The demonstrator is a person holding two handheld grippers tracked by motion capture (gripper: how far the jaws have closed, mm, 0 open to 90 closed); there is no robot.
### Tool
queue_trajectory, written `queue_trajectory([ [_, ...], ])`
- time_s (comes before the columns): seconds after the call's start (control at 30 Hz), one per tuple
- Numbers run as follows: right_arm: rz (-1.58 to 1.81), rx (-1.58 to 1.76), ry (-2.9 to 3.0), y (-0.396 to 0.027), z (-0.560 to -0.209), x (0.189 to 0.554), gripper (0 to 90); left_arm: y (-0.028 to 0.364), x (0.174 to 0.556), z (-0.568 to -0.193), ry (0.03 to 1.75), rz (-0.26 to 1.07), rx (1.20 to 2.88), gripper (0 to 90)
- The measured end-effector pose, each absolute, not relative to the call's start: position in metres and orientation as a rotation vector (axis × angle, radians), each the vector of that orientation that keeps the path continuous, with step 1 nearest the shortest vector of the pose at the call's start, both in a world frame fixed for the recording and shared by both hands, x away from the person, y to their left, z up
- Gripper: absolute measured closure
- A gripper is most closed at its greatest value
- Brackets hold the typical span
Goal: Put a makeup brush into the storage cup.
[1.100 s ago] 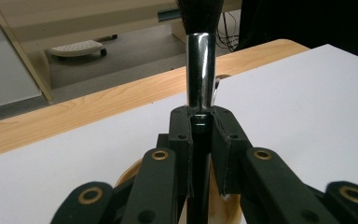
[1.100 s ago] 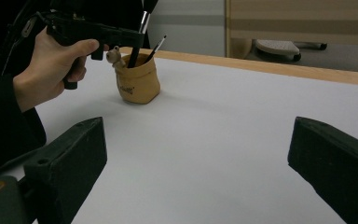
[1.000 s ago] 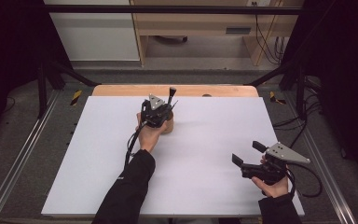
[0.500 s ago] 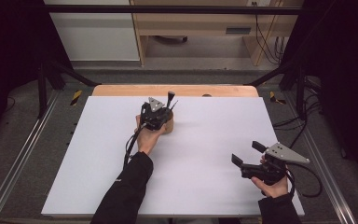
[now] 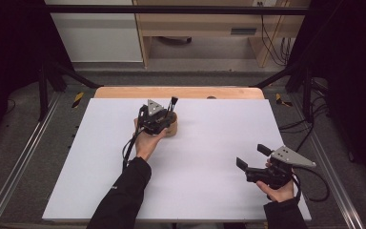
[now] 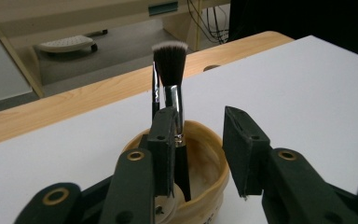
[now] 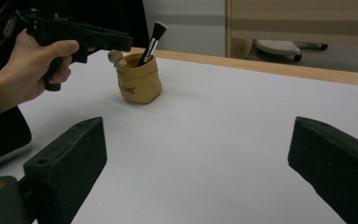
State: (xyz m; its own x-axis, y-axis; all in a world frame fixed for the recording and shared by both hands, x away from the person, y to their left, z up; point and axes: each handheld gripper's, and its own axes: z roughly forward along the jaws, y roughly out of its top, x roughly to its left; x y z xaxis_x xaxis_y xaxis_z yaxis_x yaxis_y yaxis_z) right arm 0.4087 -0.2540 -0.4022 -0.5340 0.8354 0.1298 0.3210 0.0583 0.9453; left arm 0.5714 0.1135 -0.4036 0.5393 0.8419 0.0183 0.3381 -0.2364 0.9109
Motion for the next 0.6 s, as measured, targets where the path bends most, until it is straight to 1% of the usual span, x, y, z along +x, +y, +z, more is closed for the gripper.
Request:
queue_trajectory([
  [0.4,1.492,1.143,1.881,-0.253,-0.401,0.408,4.9,0.124,0.547,-0.376,0.879,0.65,1.772,51.5],
  [0.6,1.489,1.14,1.886,-0.252,-0.401,0.408,4.9,0.129,0.538,-0.369,0.848,0.621,1.781,43.1],
])
